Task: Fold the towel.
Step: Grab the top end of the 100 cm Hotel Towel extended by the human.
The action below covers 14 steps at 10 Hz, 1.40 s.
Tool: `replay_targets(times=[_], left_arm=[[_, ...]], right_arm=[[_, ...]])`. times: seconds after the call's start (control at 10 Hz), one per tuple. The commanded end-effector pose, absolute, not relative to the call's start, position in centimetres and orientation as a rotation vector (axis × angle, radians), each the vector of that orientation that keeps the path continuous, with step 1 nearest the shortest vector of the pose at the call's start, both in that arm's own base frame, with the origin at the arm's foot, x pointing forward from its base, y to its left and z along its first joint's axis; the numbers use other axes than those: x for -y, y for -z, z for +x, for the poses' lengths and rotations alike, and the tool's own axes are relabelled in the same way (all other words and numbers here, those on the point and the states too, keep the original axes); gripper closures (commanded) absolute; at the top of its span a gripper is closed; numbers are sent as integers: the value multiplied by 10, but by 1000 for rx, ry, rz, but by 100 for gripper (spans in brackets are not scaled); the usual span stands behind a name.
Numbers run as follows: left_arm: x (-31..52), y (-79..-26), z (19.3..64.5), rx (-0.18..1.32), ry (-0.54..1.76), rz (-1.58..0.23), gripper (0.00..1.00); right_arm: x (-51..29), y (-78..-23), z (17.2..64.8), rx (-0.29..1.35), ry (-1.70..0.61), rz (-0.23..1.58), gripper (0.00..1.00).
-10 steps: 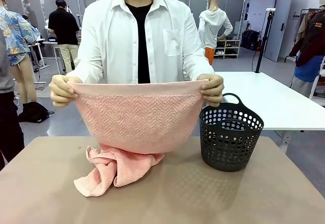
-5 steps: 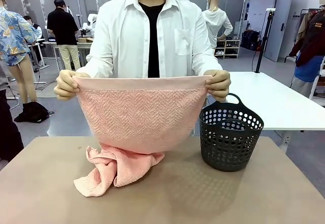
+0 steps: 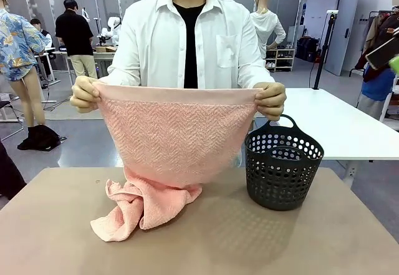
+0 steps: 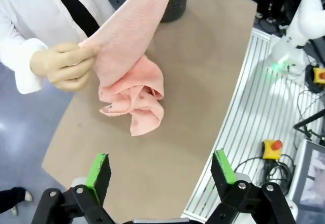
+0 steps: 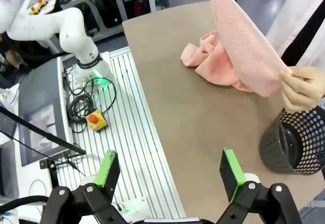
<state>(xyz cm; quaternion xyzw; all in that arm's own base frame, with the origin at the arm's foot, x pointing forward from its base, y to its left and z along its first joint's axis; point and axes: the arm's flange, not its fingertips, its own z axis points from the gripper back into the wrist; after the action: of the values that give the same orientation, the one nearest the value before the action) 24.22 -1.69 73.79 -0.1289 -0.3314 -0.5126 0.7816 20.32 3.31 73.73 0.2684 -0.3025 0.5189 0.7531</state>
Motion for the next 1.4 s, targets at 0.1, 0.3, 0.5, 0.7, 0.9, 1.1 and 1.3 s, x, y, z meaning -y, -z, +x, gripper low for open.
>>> replay_targets(times=[0.1, 0.3, 0.5, 0.7, 0.9, 1.1, 1.3], left_arm=[[17, -738, 242, 716, 1107, -278, 0], [17, -738, 242, 716, 1107, -278, 0], [15, -735, 244, 717, 1121, -300, 0], [60, -768, 248, 672, 1360, -114, 0], [92, -788, 255, 666, 1463, 1, 0], [126, -812, 271, 649, 1532, 99, 0], [168, -829, 296, 593, 1593, 184, 0]], right_arm=[[-33, -737, 203, 660, -1133, 586, 0], [-33, -737, 203, 660, -1133, 586, 0], [-33, -736, 206, 664, -1160, 585, 0], [-86, -772, 221, 646, -1394, 355, 0], [-123, -784, 239, 586, -1520, 187, 0], [-157, -805, 255, 582, -1612, 81, 0], [-196, -820, 284, 556, -1666, 9, 0]])
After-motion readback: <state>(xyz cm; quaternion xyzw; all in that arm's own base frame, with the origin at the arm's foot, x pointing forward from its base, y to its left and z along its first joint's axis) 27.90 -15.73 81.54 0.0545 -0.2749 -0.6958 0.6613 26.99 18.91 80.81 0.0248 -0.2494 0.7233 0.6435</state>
